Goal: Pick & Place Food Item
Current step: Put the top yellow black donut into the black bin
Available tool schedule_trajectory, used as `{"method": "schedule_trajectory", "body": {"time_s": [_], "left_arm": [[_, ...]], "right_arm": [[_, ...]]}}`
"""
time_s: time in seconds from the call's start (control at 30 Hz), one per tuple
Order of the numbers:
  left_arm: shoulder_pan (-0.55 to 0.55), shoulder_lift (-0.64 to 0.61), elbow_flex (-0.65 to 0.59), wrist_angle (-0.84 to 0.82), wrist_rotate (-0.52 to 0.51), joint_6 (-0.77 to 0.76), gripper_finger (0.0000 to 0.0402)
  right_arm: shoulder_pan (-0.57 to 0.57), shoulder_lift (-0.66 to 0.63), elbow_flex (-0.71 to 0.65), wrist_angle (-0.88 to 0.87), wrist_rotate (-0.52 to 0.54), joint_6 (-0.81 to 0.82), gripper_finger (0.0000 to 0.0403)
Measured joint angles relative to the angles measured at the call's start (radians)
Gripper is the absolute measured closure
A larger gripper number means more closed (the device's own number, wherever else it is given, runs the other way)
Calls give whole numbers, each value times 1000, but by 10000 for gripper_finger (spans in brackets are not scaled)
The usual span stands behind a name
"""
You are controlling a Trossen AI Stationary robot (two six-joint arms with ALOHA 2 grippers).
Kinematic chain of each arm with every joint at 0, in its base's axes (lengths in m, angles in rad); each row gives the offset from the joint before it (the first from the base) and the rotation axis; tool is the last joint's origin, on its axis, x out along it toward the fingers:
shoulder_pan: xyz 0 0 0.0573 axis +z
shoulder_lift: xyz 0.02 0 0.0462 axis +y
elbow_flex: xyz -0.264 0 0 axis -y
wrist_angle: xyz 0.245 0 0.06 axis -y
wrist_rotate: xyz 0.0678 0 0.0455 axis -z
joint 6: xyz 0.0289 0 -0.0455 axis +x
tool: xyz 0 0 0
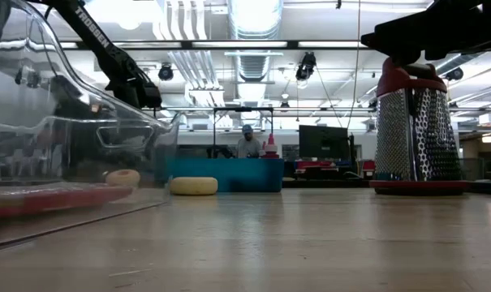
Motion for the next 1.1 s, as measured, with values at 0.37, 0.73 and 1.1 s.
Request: {"method": "schedule_trajectory", "body": {"time_s": [0.37,0.73,1.1], "left_arm": [[0,34,-39,5,-10,-26,217],[1,43,-47,3,-7,-30,217],[1,41,-47,-45,-1,-43,217]], "right_arm": [[0,0,0,0,0,0,186],[0,0,0,0,0,0,186],[0,0,0,0,0,0,186]]}}
